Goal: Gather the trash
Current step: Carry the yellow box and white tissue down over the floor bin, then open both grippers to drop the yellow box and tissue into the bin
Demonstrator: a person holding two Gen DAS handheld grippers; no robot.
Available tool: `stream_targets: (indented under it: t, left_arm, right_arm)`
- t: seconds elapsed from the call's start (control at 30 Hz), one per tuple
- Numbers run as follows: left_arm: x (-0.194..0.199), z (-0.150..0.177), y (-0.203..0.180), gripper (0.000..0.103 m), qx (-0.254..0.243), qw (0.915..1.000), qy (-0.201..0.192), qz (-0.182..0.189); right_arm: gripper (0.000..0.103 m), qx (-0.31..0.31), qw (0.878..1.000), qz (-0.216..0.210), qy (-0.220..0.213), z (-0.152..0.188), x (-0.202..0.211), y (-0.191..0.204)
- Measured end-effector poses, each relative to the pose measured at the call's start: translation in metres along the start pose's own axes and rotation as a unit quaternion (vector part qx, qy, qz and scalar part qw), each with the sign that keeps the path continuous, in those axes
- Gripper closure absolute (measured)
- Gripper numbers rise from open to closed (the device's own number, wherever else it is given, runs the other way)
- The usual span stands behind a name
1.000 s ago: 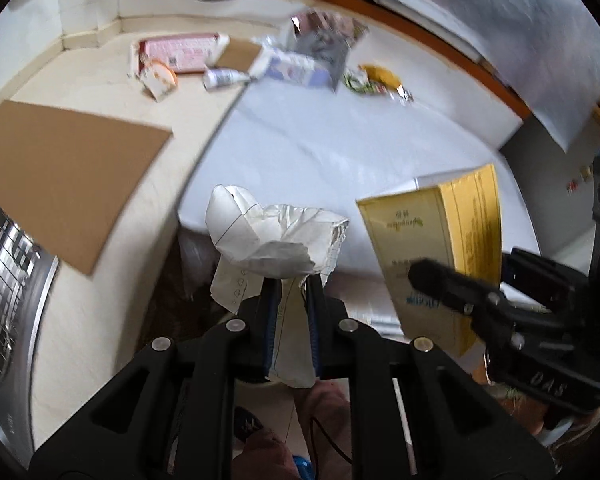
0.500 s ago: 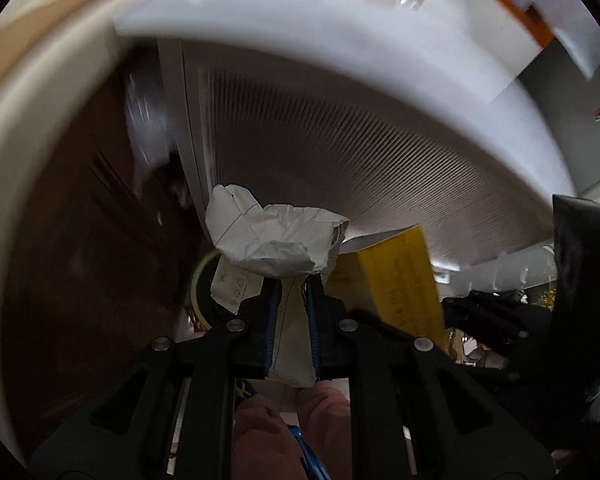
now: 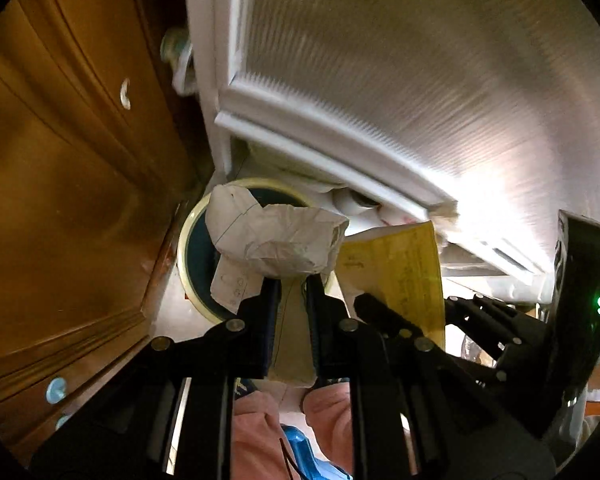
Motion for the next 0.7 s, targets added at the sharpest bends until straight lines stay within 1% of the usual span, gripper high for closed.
stream_targets:
  t: [0.13, 0.2, 0.37, 0.4, 0.43, 0.5, 0.57, 0.6, 0.7]
  left_arm:
    - [-0.033, 0.006, 0.015, 0.091, 0.009, 0.9998, 0.014, -0.008]
    - [-0.045, 0.005, 0.02, 0.09, 0.009, 0.9997, 0.019, -0.009]
    - [-0.061, 0.007, 0.023, 0.089, -0.001, 0.9995, 0.026, -0.02]
    - [-0.063, 0.008, 0.023, 0.088, -0.001, 0.9994, 0.03, -0.019]
    - [-0.065, 0.009, 0.024, 0.087, -0.001, 0.9993, 0.032, -0.018]
    - [-0.072, 0.008, 0.026, 0.081, -0.002, 0.9992, 0.034, -0.02]
    - [-0.073, 0.008, 0.027, 0.07, -0.005, 0.9991, 0.035, -0.023]
    - [-0.074, 0.007, 0.027, 0.068, -0.004, 0.999, 0.035, -0.027]
    - [-0.076, 0.008, 0.029, 0.052, 0.002, 0.9985, 0.039, -0.037]
  right_arm:
    - [0.064, -0.01, 1.0, -0.001, 0.011, -0.002, -0.04, -0.009]
    - [0.064, -0.011, 1.0, -0.002, 0.012, -0.001, -0.053, -0.012]
    - [0.062, -0.009, 1.0, -0.004, 0.009, -0.001, -0.074, -0.017]
    - [0.062, -0.01, 1.0, -0.003, 0.009, -0.013, -0.076, -0.022]
    - [0.062, -0.011, 1.0, 0.0, 0.008, -0.015, -0.08, -0.023]
    - [0.057, -0.012, 1.0, 0.003, 0.005, -0.017, -0.083, -0.024]
    - [0.055, -0.013, 1.0, 0.005, 0.007, -0.022, -0.084, -0.025]
    - [0.054, -0.014, 1.0, 0.006, 0.007, -0.033, -0.085, -0.026]
    - [0.054, -0.019, 1.0, 0.01, 0.007, -0.036, -0.084, -0.029]
Point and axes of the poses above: each gripper's, at about its wrist camera, not at the fingertips, and x roughly against the way its jaws point, y to its left, z to its underside, the point moved 6 cm from there along -x, roughly the way its jaws point, and after that the axes turned 3 degrees about -x, right-handed, at the moved point
